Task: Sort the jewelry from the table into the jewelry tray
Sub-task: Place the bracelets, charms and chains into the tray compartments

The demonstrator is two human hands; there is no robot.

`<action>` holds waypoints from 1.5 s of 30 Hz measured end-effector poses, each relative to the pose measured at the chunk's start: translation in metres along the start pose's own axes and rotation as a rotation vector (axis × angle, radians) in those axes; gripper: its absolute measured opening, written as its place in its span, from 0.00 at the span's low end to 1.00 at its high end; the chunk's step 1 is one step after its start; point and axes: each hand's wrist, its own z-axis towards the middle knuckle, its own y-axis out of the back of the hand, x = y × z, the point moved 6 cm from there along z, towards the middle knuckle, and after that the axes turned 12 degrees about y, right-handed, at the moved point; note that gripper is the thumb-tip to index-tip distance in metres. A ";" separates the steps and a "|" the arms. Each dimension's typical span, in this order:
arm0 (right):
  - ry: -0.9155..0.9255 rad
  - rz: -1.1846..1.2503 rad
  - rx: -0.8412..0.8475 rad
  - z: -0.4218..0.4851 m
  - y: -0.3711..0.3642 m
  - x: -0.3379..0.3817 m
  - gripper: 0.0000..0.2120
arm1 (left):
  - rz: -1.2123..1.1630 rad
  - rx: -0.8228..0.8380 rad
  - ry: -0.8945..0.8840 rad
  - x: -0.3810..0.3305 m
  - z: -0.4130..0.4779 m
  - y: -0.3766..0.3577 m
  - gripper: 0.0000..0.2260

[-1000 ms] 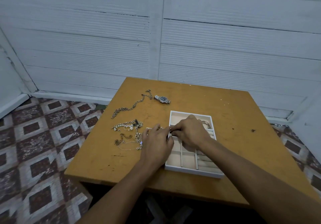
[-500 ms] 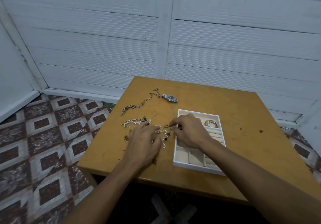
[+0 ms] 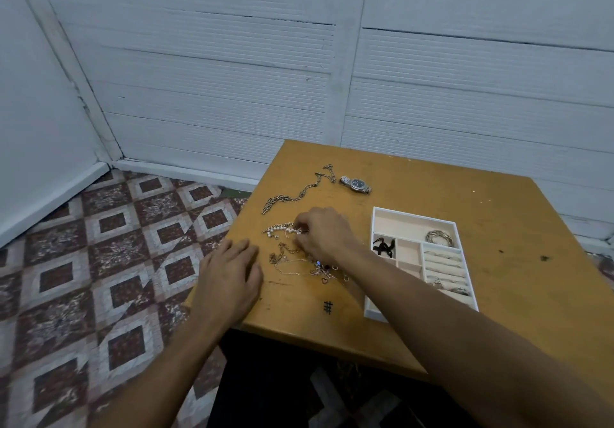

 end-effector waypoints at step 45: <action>-0.002 0.305 -0.008 -0.004 0.010 -0.026 0.15 | -0.306 0.133 -0.060 -0.049 0.067 0.016 0.06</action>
